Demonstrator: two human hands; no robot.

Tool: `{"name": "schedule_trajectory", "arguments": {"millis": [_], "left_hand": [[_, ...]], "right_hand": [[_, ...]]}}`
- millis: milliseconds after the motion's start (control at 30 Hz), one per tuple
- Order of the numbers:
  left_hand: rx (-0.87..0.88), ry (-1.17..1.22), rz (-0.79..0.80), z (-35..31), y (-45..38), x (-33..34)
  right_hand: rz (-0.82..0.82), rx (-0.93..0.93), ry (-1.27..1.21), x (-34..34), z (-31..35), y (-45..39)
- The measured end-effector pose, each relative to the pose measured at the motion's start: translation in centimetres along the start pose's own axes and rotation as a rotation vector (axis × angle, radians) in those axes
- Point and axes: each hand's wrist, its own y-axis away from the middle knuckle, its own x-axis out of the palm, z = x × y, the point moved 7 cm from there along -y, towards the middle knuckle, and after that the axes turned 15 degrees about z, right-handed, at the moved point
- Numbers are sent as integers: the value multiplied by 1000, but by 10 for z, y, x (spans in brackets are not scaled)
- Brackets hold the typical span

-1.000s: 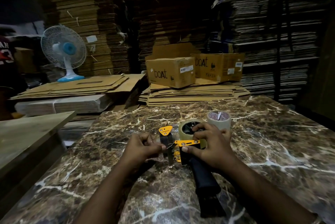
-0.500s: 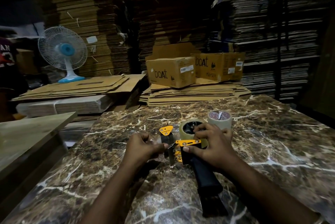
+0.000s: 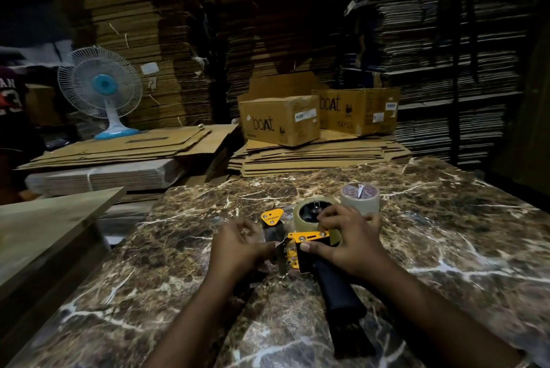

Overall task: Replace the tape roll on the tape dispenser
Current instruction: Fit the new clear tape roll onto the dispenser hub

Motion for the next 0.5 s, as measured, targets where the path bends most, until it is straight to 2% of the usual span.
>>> {"name": "schedule_trajectory", "arguments": {"millis": [67,200,500], "left_hand": [[2,-31,27,1,-2,3],[-32,86,165,0,-2,14],[7,43,194,1,-6,13]], "right_hand": [[5,2,7,1,-1,0],[15,15,5,1,-2,-1],[18,16,10,2,-3,-2]]}}
